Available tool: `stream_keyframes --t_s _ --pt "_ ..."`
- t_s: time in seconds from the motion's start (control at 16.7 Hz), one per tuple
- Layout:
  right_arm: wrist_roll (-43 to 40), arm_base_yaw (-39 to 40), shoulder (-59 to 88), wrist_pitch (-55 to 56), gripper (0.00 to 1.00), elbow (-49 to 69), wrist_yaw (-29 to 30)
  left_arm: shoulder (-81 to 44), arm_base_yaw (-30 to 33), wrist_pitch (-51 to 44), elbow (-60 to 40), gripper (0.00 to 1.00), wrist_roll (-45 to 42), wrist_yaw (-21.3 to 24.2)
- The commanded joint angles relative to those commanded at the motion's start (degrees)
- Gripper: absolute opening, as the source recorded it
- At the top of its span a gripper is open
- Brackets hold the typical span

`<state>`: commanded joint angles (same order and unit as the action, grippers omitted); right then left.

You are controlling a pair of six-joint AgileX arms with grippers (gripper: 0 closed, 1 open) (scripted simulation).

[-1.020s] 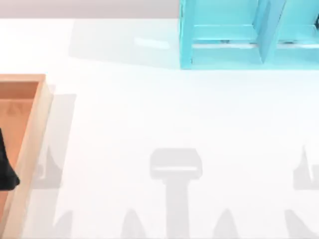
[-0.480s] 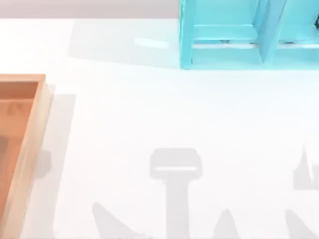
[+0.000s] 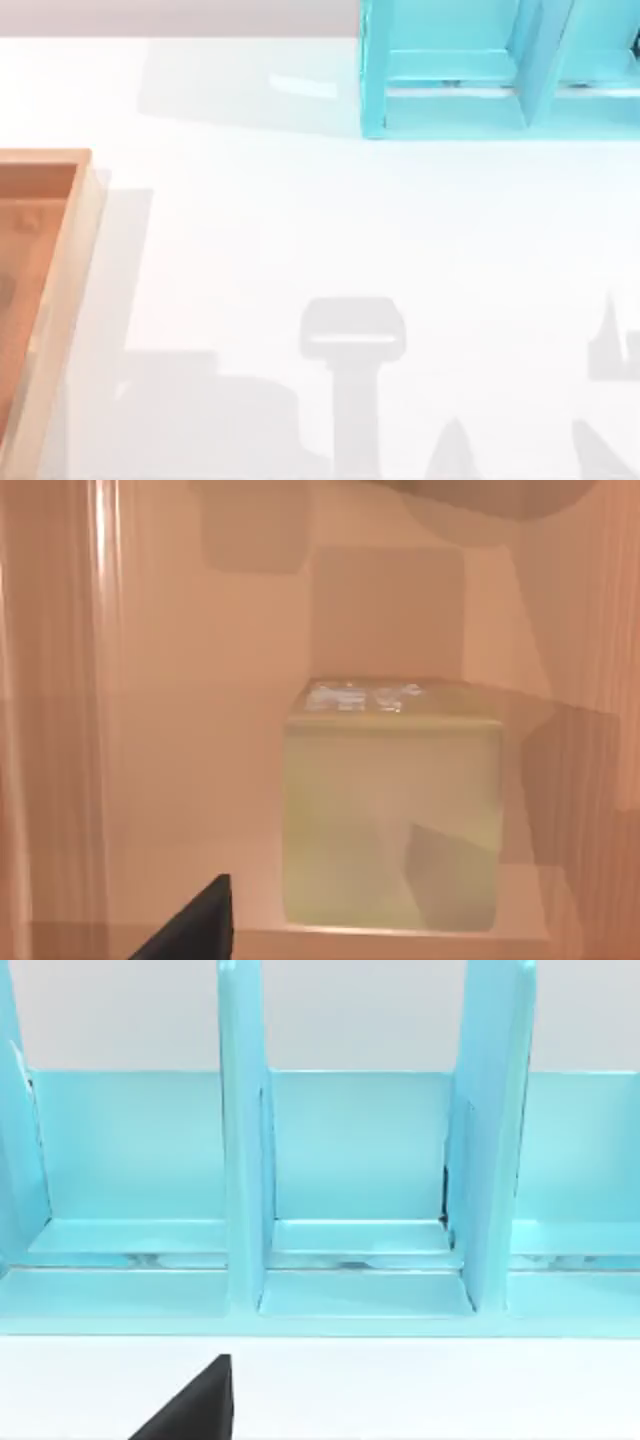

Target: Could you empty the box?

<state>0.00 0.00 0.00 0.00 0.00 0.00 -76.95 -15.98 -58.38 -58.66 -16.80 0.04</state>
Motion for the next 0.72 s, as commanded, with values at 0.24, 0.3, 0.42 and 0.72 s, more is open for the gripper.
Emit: stream_keyframes --t_s 0.24,0.3,0.42,0.72 --pt "0.0 0.0 0.0 0.0 1.00 0.0 0.0 -11.0 -3.0 -9.9 -10.0 1.00 -3.2 0.0" --pt "0.0 0.0 0.0 0.0 1.00 0.0 0.0 -12.3 -3.4 -11.3 -11.3 1.00 -3.7 0.0" --pt "0.0 0.0 0.0 0.0 1.00 0.0 0.0 -13.3 -3.8 -12.4 -12.5 1.00 -4.1 0.1" --pt "0.0 0.0 0.0 0.0 1.00 0.0 0.0 -13.2 -3.5 -12.1 -12.2 1.00 -4.0 0.0"
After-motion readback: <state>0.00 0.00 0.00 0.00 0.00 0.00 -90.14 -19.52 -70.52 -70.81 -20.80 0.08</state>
